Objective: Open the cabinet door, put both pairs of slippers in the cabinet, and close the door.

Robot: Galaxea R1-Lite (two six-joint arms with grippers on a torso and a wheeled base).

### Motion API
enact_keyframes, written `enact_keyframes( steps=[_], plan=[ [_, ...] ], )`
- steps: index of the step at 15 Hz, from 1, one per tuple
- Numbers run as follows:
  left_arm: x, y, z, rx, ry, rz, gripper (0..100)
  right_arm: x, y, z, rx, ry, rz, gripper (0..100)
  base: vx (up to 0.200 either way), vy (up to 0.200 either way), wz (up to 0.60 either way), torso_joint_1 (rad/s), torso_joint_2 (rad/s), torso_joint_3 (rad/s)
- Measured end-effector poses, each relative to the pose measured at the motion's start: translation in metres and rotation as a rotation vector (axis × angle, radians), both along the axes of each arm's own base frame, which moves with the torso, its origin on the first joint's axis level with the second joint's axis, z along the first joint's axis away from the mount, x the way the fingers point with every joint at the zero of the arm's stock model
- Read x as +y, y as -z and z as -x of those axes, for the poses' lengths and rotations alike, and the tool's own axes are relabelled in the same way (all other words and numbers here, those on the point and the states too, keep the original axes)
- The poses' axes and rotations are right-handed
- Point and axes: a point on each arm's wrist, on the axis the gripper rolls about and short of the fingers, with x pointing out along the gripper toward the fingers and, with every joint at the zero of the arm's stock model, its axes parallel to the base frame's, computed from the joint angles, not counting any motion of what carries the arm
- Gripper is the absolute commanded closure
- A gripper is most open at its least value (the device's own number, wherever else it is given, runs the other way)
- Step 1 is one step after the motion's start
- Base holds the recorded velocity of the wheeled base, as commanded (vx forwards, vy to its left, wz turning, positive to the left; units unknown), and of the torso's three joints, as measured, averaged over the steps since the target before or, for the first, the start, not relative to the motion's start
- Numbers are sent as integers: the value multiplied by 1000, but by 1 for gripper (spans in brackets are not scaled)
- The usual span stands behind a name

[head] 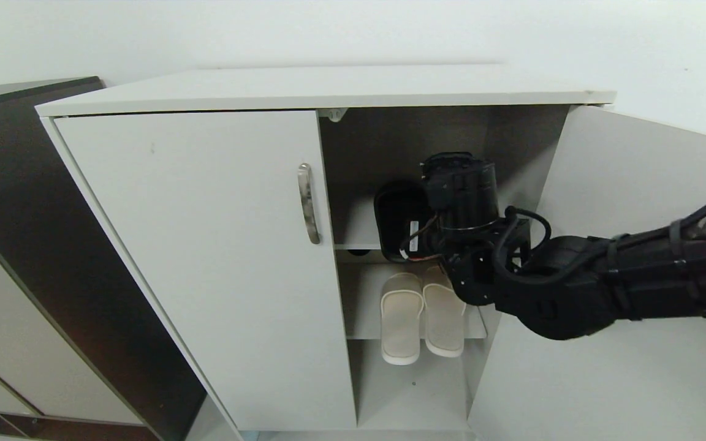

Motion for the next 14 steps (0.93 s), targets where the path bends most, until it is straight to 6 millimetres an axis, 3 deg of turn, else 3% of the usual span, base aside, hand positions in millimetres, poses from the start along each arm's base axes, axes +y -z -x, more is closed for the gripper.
enact_keyframes(
  steps=[3, 5, 10, 14],
  plan=[
    [0, 0, 0, 0, 1, -1, 100, -4, 6, 36, -21, -62, -24, 100, 0, 0, 0, 0, 0, 0],
    [0, 0, 0, 0, 1, -1, 100, -6, 9, 49, -38, -85, -43, 100, 0, 0, 0, 0, 0, 0],
    [0, 0, 0, 0, 1, -1, 100, -4, 13, 60, -29, -101, -28, 100, 0, 0, 0, 0, 0, 0],
    [0, 0, 0, 0, 1, -1, 100, -1, 16, 63, -24, -99, -17, 100, -200, 0, 0, 5, 0, 4]
  ],
)
